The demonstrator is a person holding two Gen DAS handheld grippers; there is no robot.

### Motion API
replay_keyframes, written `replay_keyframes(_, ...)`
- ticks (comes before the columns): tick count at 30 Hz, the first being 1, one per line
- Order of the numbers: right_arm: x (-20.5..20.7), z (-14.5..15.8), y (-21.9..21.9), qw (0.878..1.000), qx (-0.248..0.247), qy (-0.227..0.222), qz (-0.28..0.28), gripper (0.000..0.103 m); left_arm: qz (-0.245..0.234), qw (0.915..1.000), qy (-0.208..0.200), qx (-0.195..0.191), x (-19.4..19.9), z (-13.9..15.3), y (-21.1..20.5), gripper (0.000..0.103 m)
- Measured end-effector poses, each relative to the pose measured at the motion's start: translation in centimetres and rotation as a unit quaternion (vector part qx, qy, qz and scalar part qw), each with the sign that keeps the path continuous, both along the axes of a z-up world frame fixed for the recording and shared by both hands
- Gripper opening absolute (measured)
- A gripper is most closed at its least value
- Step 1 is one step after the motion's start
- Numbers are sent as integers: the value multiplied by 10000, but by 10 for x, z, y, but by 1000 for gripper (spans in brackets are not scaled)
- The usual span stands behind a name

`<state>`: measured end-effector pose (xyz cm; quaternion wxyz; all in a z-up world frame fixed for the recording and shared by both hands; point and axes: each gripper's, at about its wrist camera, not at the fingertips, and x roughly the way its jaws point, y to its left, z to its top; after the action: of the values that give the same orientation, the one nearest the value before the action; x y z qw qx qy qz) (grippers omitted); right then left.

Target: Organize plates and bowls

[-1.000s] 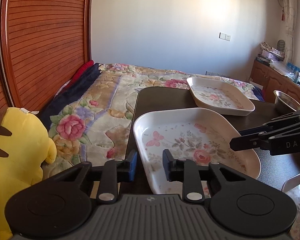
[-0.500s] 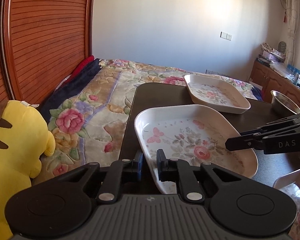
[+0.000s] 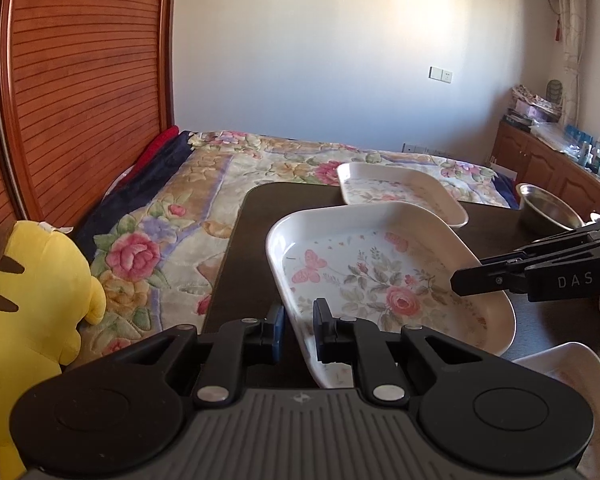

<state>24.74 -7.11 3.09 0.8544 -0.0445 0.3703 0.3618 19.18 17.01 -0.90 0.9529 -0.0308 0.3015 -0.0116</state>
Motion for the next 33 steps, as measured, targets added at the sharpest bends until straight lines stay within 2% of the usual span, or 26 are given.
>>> replay_keyframes(12, -23, 19, -34, 9997, 47, -155, -166, 19, -222, 9997, -78, 59, -15, 13, -34, 15)
replay_keyframes(33, -70, 28, -87, 9981, 35, -332, -511, 19, -626, 9976, -213, 180, -59, 24, -91, 16)
